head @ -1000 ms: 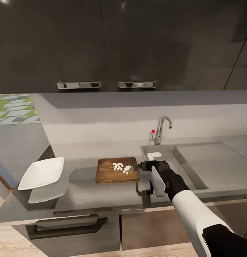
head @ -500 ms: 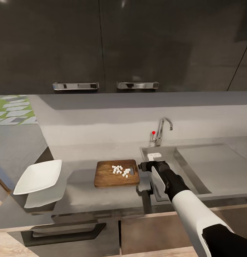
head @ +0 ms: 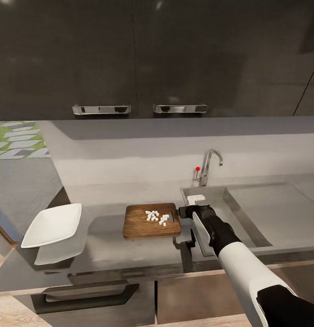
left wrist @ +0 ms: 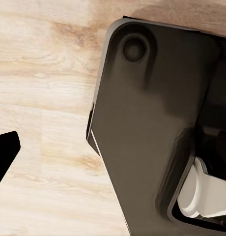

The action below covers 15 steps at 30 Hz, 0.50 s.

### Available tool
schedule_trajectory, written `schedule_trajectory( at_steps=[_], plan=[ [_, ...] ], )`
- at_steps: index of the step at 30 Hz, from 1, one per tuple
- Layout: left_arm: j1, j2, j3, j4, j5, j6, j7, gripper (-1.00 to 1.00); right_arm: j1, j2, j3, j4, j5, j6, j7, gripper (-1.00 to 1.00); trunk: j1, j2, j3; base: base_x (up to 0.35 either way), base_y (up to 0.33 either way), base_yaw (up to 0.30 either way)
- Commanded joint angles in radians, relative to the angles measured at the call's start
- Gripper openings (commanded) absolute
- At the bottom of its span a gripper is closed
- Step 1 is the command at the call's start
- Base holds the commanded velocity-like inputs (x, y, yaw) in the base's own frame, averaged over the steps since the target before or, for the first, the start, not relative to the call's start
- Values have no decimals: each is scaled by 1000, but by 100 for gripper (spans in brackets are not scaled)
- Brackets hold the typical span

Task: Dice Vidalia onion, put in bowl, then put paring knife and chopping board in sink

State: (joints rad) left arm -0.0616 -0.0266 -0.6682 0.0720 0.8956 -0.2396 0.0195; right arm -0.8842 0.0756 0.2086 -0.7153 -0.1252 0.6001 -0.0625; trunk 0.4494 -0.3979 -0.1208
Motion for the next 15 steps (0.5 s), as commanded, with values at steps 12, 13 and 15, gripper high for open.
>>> schedule_trajectory(
  at_steps=[12,13,15],
  plan=[
    [-1,-1,-5,3,0,-4,2,100,-1,0,3,-1,-10,4,-7,100,1,-2,-6,0,0,0],
    [-1,-1,-5,3,0,-4,2,100,-1,0,3,-1,-10,4,-7,100,1,-2,-6,0,0,0],
    [-1,-1,-5,3,0,-4,2,100,-1,0,3,-1,-10,4,-7,100,1,-2,-7,0,0,0]
  ],
)
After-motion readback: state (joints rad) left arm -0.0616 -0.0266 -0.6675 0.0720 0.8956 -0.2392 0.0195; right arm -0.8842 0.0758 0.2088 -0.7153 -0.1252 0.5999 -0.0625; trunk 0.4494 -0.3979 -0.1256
